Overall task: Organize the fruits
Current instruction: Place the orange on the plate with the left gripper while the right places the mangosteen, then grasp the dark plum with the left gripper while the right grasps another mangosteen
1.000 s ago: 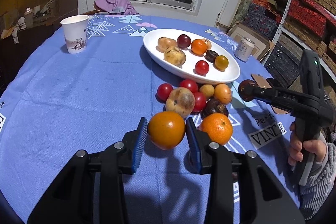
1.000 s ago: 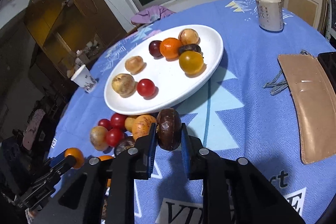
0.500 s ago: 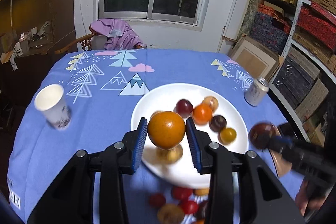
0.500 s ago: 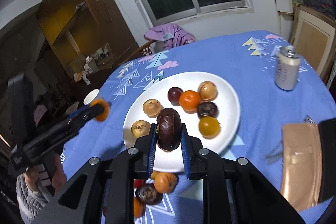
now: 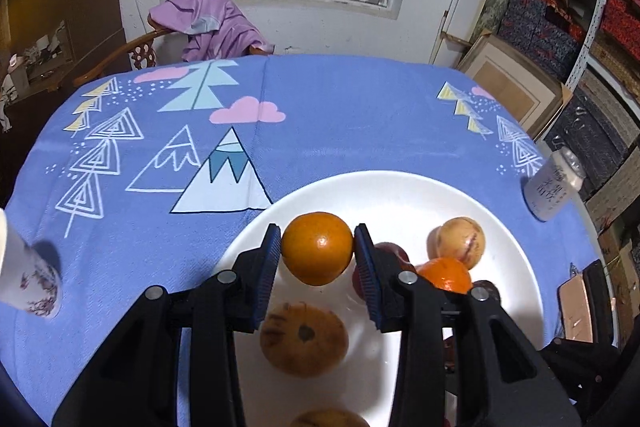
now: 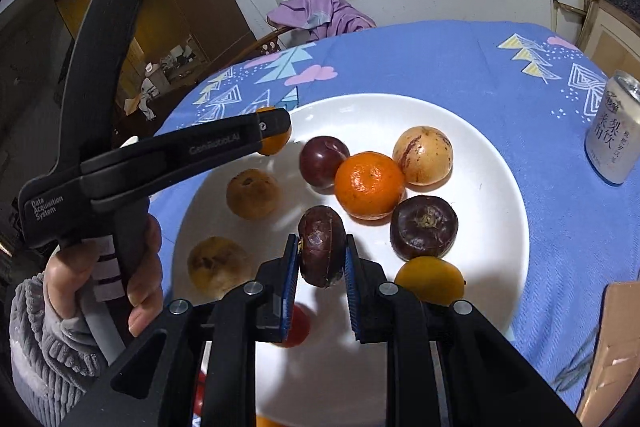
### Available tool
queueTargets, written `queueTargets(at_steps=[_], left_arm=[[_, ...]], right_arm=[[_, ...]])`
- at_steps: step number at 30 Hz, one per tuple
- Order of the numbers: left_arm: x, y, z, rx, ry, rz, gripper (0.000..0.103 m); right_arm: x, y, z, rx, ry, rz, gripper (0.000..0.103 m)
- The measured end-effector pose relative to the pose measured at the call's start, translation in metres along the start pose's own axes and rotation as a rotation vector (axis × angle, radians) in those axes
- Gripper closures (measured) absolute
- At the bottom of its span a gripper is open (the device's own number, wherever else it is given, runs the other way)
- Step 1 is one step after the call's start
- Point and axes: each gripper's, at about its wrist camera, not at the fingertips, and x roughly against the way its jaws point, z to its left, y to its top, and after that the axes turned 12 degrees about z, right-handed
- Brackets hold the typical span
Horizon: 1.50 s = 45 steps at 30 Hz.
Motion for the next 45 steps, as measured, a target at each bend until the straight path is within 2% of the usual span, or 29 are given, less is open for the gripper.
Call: queueTargets(at_steps=[6, 11, 13, 15, 16, 20, 23, 25, 27, 29, 35, 37, 41, 42, 45], left_arm=[[-0.016, 0.000, 0.009, 0.025, -0.027, 0.049, 0.066], [-0.010, -0.003, 0.013, 0.050, -0.011, 0.056, 0.065], [-0.002, -0.005, 0.014, 0.056, -0.011, 0.043, 0.053], [0.007, -0.006, 0.014, 0.067, -0.006, 0.028, 0.050], [0.014, -0.008, 0.013, 0.068, -0.009, 0.021, 0.047], [0.047, -0.019, 0.010, 0.062, 0.001, -0.021, 0.047], [0.080, -0.041, 0.008, 0.046, 0.026, -0.061, 0.045], [0.106, -0.069, 0.009, 0.037, 0.054, -0.110, 0.033], [0.126, -0.101, 0.010, 0.028, 0.094, -0.145, 0.031], [0.141, -0.134, 0.013, 0.020, 0.096, -0.154, 0.031], [0.163, -0.236, 0.015, 0.002, 0.074, -0.155, 0.031], [0.163, -0.266, 0.012, -0.016, 0.071, -0.156, 0.031], [0.152, -0.304, 0.000, -0.072, 0.084, -0.123, 0.030], [0.150, -0.305, -0.002, -0.087, 0.081, -0.106, 0.030], [0.154, -0.308, -0.002, -0.085, 0.066, -0.131, 0.030]], right_arm=[[-0.010, -0.001, -0.004, -0.010, -0.008, 0.026, 0.079], [0.003, -0.001, -0.003, -0.014, -0.010, -0.008, 0.076], [0.010, -0.003, -0.003, -0.019, -0.007, -0.023, 0.075], [0.022, -0.005, -0.002, -0.021, 0.009, -0.045, 0.074], [0.028, -0.006, -0.003, -0.025, 0.019, -0.058, 0.070], [0.060, -0.018, -0.001, -0.035, 0.057, -0.122, 0.066], [0.082, -0.033, -0.001, -0.046, 0.082, -0.168, 0.062], [0.092, -0.045, -0.002, -0.054, 0.088, -0.195, 0.058], [0.103, -0.065, -0.003, -0.070, 0.092, -0.229, 0.050], [0.111, -0.087, -0.006, -0.097, 0.097, -0.257, 0.033], [0.113, -0.157, -0.023, -0.200, 0.154, -0.302, 0.028], [0.107, -0.174, -0.027, -0.231, 0.163, -0.288, 0.027], [0.101, -0.195, -0.026, -0.235, 0.192, -0.258, 0.027], [0.102, -0.197, -0.025, -0.231, 0.189, -0.262, 0.027], [0.101, -0.198, -0.025, -0.232, 0.181, -0.267, 0.025]])
